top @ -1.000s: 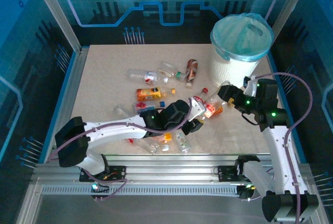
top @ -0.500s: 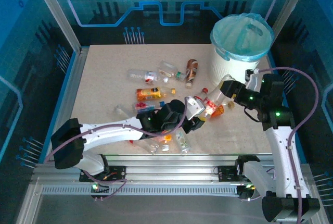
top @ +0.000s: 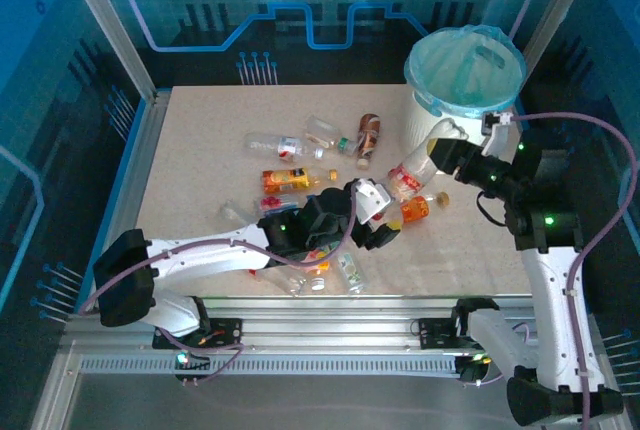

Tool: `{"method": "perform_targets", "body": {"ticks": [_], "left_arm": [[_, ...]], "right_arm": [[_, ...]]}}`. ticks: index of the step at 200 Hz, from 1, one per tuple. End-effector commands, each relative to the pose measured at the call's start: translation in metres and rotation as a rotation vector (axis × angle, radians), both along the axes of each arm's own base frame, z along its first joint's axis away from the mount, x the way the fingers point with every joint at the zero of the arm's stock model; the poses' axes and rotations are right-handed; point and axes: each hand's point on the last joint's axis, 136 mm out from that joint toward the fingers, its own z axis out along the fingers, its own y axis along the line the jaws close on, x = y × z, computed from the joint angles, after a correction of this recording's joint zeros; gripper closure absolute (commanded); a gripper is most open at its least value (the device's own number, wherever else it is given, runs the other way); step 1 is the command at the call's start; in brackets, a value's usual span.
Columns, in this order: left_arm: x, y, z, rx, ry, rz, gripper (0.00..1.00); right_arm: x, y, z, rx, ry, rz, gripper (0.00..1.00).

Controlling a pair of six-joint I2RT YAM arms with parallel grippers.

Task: Put the plastic bottles in the bin

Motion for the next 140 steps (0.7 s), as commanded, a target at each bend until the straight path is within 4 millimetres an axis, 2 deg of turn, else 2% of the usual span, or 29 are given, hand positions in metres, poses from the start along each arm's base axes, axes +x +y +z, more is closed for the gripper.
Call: {"method": "perform_targets", "body": {"ticks": [1,12,40,72,109,140], "left_arm": [[0.017,0.009,0.062,-0.107,-0.12,0.099,0.05],[0.024,0.015,0.071,-0.117,-0.134,0.152,0.01],[0.036,0.035,0.09,-0.153,-0.148,0.268,0.01],[0.043,0.056,0.1,-0.179,-0.142,0.348,0.01],[0.048,0.07,0.093,-0.167,-0.118,0.388,0.01],[0.055,0.078,0.085,-0.157,-0.081,0.426,0.01]], "right_arm": [[0.007,-0.004,0.047,-0.046,-0.165,-0.041,0.55],[0.012,-0.008,0.059,-0.077,-0.203,-0.071,0.56],[0.025,-0.023,0.093,-0.18,-0.296,-0.182,0.57],[0.046,-0.042,0.139,-0.307,-0.401,-0.344,0.6],[0.075,-0.053,0.186,-0.482,-0.502,-0.519,0.58],[0.104,-0.058,0.21,-0.652,-0.511,-0.649,0.57]]}}
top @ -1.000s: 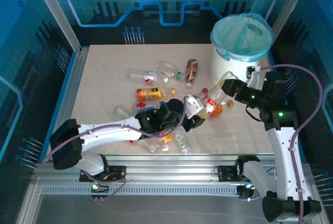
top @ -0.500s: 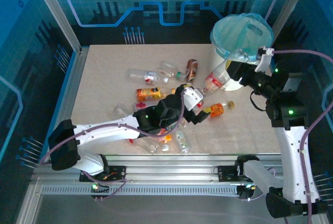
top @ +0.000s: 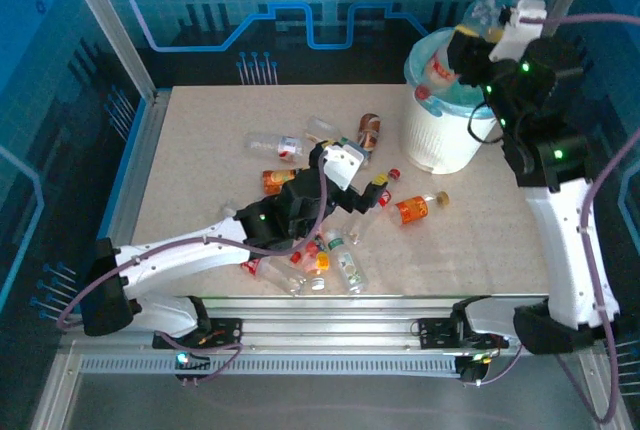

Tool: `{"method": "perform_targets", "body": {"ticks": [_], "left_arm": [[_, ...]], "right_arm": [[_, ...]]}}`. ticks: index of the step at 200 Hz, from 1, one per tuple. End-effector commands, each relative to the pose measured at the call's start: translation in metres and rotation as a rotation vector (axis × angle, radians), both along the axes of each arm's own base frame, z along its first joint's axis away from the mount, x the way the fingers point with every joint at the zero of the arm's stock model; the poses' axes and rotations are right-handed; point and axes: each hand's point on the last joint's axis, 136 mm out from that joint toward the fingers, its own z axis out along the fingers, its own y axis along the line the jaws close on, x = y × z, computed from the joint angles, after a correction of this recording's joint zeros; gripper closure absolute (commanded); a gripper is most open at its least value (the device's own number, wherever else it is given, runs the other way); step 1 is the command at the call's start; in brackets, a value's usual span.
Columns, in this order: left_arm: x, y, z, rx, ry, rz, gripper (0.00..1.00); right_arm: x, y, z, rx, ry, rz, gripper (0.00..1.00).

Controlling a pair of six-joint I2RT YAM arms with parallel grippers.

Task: Put the plastic bottles in the bin

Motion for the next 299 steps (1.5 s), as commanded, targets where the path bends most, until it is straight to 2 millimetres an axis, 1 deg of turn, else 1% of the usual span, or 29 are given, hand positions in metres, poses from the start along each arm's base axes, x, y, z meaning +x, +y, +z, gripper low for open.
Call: {"method": "perform_targets", "body": {"ticks": [1,28,49,74,109,137,166,196,229,256,275,299], "left_arm": [[0.006,0.014,0.007,-0.029,0.024,0.059,0.01],[0.009,0.019,0.001,-0.017,0.042,0.075,0.01],[0.01,0.024,-0.004,-0.013,0.057,0.093,0.01],[0.009,0.03,-0.009,-0.013,0.072,0.11,0.01],[0.009,0.039,-0.016,-0.019,0.095,0.137,0.01],[0.009,0.049,-0.015,-0.025,0.092,0.162,0.01],[0.01,0.055,-0.019,-0.027,0.093,0.181,0.01],[0.012,0.055,-0.021,-0.024,0.1,0.179,0.01],[0.012,0.056,-0.021,-0.026,0.104,0.181,0.01],[0.011,0.056,-0.022,-0.029,0.11,0.185,0.01],[0.012,0.055,-0.024,-0.031,0.117,0.184,0.01],[0.012,0.053,-0.022,-0.042,0.122,0.182,0.01]], "right_arm": [[0.009,-0.025,0.03,-0.137,-0.061,-0.222,0.57],[0.037,-0.024,0.026,-0.187,0.0,-0.277,0.56],[0.062,-0.012,0.011,-0.248,0.065,-0.292,0.54],[0.084,-0.001,-0.005,-0.308,0.115,-0.316,0.53],[0.106,0.01,-0.025,-0.321,0.161,-0.322,0.53],[0.121,0.016,-0.051,-0.32,0.219,-0.325,0.52],[0.135,0.02,-0.076,-0.34,0.277,-0.326,0.51],[0.142,0.019,-0.099,-0.324,0.338,-0.313,0.5],[0.141,0.012,-0.118,-0.264,0.394,-0.302,0.44],[0.135,0.007,-0.124,-0.236,0.411,-0.293,0.42],[0.132,0.003,-0.128,-0.22,0.424,-0.293,0.36],[0.128,0.004,-0.127,-0.205,0.425,-0.277,0.3]]}}
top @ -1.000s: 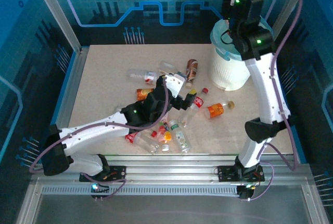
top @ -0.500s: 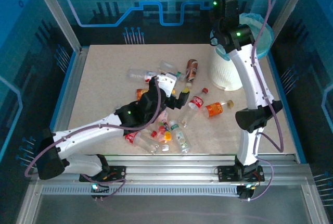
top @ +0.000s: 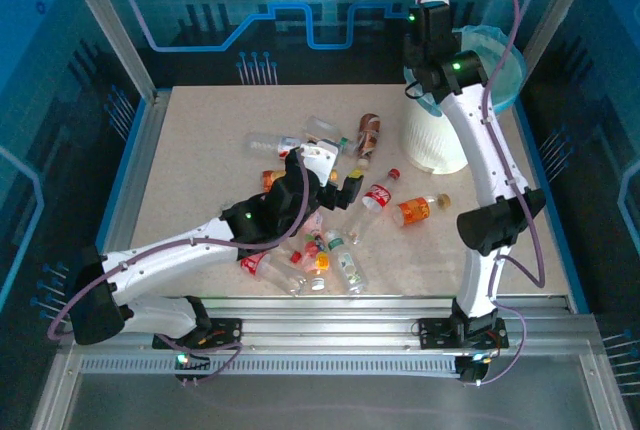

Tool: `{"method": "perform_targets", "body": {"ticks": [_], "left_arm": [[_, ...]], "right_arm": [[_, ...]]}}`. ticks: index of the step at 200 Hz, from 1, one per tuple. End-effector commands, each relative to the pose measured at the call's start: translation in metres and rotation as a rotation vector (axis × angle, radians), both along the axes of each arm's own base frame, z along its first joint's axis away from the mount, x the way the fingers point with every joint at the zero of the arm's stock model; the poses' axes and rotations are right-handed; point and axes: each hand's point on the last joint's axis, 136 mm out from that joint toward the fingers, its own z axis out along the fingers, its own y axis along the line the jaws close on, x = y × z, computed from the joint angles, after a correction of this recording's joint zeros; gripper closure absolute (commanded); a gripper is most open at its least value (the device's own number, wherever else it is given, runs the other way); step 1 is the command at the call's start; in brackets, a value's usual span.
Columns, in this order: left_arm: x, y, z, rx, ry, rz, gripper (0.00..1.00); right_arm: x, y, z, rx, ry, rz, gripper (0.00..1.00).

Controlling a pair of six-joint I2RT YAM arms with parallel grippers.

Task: Put the plastic bottles in the bin

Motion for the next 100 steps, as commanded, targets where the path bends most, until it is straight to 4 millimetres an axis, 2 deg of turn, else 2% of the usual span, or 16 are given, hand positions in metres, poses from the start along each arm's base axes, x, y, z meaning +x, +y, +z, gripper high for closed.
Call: {"method": "perform_targets", "body": {"ticks": [1,63,100], "left_arm": [[0.001,0.005,0.005,-0.033,0.007,0.026,0.01],[0.0,0.002,0.005,-0.062,0.054,0.022,0.01],[-0.005,0.006,-0.001,-0.066,0.121,0.037,0.01]], "right_arm": [[-0.017,-0.006,0.025,0.067,-0.055,-0.002,0.3],[-0.036,-0.001,0.04,0.102,-0.068,0.036,0.23],[-0.059,0.003,0.056,0.134,-0.086,0.079,0.22]]}}
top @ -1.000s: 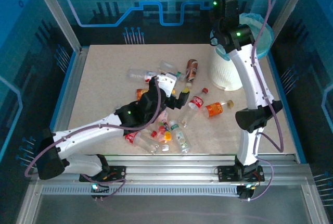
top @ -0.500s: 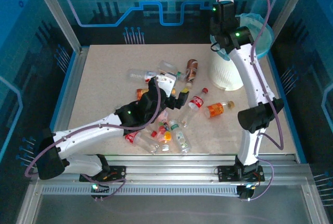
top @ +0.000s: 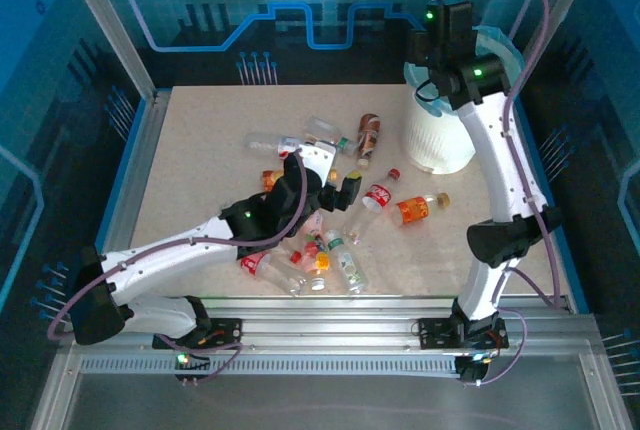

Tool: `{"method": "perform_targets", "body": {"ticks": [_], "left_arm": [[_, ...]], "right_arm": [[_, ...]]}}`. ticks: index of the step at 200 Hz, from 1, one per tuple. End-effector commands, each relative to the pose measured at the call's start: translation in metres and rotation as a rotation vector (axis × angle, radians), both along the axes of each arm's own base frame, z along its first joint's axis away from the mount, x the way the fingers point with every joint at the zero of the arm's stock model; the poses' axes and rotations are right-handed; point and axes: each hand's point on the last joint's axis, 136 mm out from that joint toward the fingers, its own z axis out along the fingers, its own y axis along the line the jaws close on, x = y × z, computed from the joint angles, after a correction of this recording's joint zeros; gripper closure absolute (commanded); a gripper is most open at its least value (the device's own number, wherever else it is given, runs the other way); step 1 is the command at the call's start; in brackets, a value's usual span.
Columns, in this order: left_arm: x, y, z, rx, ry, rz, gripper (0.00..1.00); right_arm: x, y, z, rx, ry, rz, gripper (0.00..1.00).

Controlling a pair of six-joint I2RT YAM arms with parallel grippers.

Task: Put the plastic bottles in the bin

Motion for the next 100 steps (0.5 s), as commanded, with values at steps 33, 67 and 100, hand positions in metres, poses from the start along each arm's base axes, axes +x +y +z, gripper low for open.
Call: {"method": "perform_targets", "body": {"ticks": [33,67,100], "left_arm": [[-0.01,0.011,0.003,-0.065,0.109,0.034,0.01],[-0.018,0.023,-0.011,-0.094,0.146,0.059,0.01],[-0.02,0.031,-0.019,-0.079,0.15,0.082,0.01]], "right_arm": [[-0.057,0.016,0.024,0.096,-0.034,0.122,0.21],[-0.094,0.031,0.014,0.189,-0.066,0.226,0.21],[-0.115,0.034,-0.004,0.235,-0.038,0.26,0.21]]}}
